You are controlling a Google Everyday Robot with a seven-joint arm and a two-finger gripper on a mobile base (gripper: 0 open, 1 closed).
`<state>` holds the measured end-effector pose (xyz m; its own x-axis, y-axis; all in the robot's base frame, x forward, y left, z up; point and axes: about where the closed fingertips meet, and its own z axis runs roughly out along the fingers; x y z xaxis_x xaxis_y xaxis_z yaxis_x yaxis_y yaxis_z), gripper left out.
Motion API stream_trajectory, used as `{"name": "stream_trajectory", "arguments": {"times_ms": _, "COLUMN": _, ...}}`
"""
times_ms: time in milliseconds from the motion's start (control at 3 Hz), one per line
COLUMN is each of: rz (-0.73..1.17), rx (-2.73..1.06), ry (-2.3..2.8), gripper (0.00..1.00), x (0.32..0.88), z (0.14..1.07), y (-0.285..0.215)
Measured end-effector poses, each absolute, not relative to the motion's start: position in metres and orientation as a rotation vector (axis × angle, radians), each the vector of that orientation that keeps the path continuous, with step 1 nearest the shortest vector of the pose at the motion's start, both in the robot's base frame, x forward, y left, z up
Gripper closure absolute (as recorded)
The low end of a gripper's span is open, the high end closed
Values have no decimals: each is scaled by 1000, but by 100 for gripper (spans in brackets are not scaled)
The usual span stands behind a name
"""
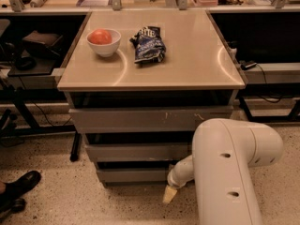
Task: Open bottom drawer
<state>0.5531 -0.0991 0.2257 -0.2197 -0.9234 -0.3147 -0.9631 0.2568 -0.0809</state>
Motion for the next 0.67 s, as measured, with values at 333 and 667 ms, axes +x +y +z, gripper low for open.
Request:
{"name": "stream_trajectory", "arguments": {"times_ms": 333, "rz": 216, "rx": -1702, "ry": 2232, "gripper": 0, "x": 561, "z": 214, "y": -105}}
{"name": "stream_trajectory", "arguments": {"times_ms": 667, "rz": 388, "rx": -1583, "ry": 2295, "gripper": 0, "x": 538, "z": 177, "y": -109}}
